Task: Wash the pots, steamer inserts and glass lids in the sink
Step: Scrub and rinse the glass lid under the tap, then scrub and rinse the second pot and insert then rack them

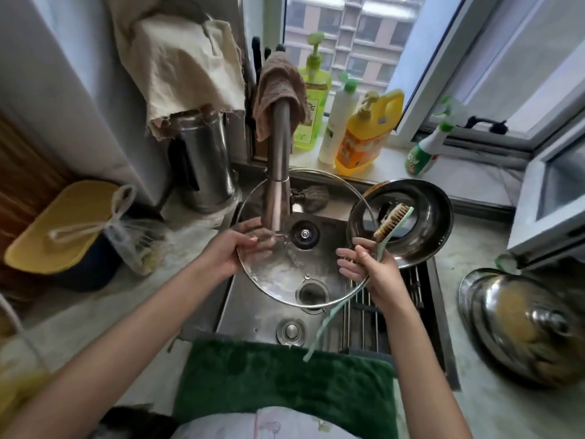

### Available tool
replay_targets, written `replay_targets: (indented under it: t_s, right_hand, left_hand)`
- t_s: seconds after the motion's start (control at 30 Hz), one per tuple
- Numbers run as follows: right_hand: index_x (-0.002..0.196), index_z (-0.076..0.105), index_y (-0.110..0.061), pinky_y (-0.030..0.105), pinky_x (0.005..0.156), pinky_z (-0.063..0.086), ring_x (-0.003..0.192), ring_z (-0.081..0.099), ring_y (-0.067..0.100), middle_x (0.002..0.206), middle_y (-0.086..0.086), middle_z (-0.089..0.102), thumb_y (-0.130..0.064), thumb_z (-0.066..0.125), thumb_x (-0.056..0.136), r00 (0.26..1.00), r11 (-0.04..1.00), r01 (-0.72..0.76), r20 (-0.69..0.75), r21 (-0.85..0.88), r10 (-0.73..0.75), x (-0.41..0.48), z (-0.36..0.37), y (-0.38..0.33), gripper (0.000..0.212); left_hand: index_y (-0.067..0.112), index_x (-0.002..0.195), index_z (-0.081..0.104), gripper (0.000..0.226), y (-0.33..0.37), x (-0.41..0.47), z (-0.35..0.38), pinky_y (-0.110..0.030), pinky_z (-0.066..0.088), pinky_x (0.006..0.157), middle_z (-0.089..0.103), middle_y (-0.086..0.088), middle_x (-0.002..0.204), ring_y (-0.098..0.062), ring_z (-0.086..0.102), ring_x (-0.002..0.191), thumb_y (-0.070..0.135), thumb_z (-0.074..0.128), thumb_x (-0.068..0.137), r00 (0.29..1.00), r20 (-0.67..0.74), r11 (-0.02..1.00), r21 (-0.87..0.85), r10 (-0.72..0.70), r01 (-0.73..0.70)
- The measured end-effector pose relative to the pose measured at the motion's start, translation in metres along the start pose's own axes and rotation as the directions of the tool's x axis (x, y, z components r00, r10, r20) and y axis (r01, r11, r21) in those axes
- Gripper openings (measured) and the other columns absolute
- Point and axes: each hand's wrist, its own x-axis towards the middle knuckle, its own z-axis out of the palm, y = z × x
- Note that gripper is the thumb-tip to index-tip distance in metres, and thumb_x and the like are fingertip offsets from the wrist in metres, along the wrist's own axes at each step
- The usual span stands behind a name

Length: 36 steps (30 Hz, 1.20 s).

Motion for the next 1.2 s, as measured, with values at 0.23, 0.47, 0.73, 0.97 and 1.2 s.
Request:
replay_targets:
  t_s: [0.23, 0.47, 0.73, 0.97, 1.2]
  right_hand:
    - [0.109, 0.052, -0.003, 0.025, 0.052, 0.055, 0.060, 0.067, 0.023, 0.078, 0.016, 0.072, -0.008, 0.041, 0.100, 0.997, 0.992, -0.079, -0.001, 0.094, 0.079, 0.001, -0.004, 0.011, 0.015]
    - [0.108, 0.058, -0.006, 0.028, 0.059, 0.057, 0.069, 0.070, 0.019, 0.080, 0.011, 0.073, -0.011, 0.046, 0.099, 0.987, 0.962, 0.134, -0.055, -0.239, -0.151, -0.026, -0.032, -0.027, 0.016]
    - [0.116, 0.062, -0.008, 0.037, 0.085, 0.056, 0.099, 0.068, 0.021, 0.104, 0.007, 0.071, 0.011, 0.055, 0.086, 0.928, 0.708, 0.362, 0.161, -0.607, -0.337, -0.020, -0.103, -0.076, 0.036]
    - [0.116, 0.064, -0.014, 0.011, 0.071, 0.047, 0.085, 0.063, 0.015, 0.094, -0.002, 0.066, 0.009, 0.054, 0.085, 0.879, 0.402, 0.319, 0.110, -0.858, -0.464, 0.008, -0.142, -0.091, 0.040]
    - [0.100, 0.058, -0.017, 0.033, 0.065, 0.049, 0.083, 0.065, 0.024, 0.098, 0.000, 0.070, 0.001, 0.050, 0.085, 0.910, 0.034, 0.068, 0.048, -0.997, -0.413, 0.053, -0.167, -0.084, 0.025]
  left_hand:
    - [0.007, 0.102, 0.058, 0.044, 0.000, -0.007, -0.012, -0.034, 0.059, 0.065, 0.074, -0.008, 0.088, -0.022, 0.072, 0.073, -0.024, 0.036, 0.080, 0.995, 0.080, 0.980, 0.183, 0.062, -0.076]
    - [0.004, 0.093, 0.058, 0.018, -0.068, 0.034, -0.007, -0.028, 0.057, 0.054, 0.067, -0.013, 0.091, -0.013, 0.070, 0.068, -0.012, 0.055, 0.085, 0.997, -0.068, 0.906, 0.416, -0.047, 0.071]
    - [0.008, 0.068, 0.060, 0.022, -0.112, 0.078, 0.053, -0.024, 0.056, 0.059, 0.064, -0.008, 0.063, -0.019, 0.063, 0.062, -0.011, 0.070, 0.074, 0.965, 0.096, 0.730, 0.638, 0.243, -0.247]
    - [0.003, 0.075, 0.071, 0.014, -0.127, 0.127, 0.096, -0.026, 0.054, 0.067, 0.065, 0.011, 0.051, -0.007, 0.060, 0.057, -0.011, 0.068, 0.076, 0.953, 0.109, 0.668, 0.691, 0.283, -0.277]
    - [0.011, 0.071, 0.071, 0.019, -0.142, 0.164, 0.108, -0.048, 0.055, 0.084, 0.067, -0.006, 0.067, -0.023, 0.064, 0.074, -0.008, 0.071, 0.073, 0.960, 0.034, 0.598, 0.775, 0.279, -0.201]
